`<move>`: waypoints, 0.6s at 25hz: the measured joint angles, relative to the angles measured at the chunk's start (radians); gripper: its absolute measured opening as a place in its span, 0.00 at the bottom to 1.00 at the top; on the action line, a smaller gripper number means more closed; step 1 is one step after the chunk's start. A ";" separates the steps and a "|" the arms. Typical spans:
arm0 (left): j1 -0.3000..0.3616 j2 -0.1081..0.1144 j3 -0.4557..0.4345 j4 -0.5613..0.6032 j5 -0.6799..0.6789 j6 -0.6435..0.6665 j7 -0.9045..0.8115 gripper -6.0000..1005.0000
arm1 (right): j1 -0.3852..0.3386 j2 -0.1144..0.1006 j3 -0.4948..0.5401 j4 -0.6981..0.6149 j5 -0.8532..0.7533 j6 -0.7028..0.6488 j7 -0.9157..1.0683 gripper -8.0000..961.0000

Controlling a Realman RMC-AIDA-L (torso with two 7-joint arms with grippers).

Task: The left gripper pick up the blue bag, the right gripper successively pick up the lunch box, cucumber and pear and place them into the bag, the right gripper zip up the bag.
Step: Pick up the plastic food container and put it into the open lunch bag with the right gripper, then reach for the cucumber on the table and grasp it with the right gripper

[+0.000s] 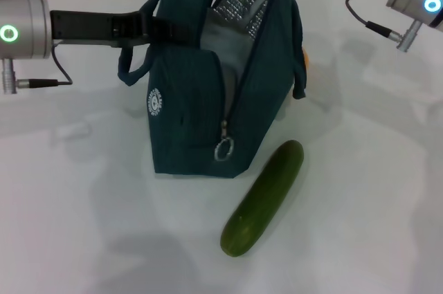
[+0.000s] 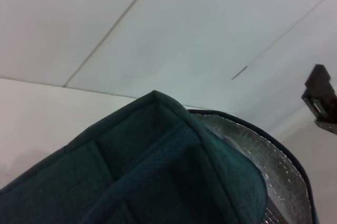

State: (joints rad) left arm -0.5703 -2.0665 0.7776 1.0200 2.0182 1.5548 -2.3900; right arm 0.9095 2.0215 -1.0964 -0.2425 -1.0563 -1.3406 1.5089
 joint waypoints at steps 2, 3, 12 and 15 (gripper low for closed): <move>0.003 0.000 0.000 0.000 0.000 -0.007 0.000 0.04 | -0.023 -0.005 -0.041 -0.053 -0.001 0.001 0.000 0.47; 0.004 0.001 -0.002 -0.002 -0.001 -0.012 0.004 0.04 | -0.033 -0.007 -0.059 -0.078 -0.002 0.002 0.000 0.49; 0.005 0.011 -0.115 -0.109 -0.001 -0.050 0.078 0.04 | -0.070 -0.033 -0.109 -0.346 -0.386 0.008 0.018 0.77; 0.008 0.012 -0.139 -0.135 -0.001 -0.055 0.097 0.04 | -0.089 -0.032 -0.109 -0.471 -0.557 0.002 0.025 0.92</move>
State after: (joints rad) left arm -0.5622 -2.0544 0.6385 0.8854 2.0167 1.4997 -2.2930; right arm 0.8207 1.9890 -1.2051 -0.7140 -1.6138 -1.3384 1.5336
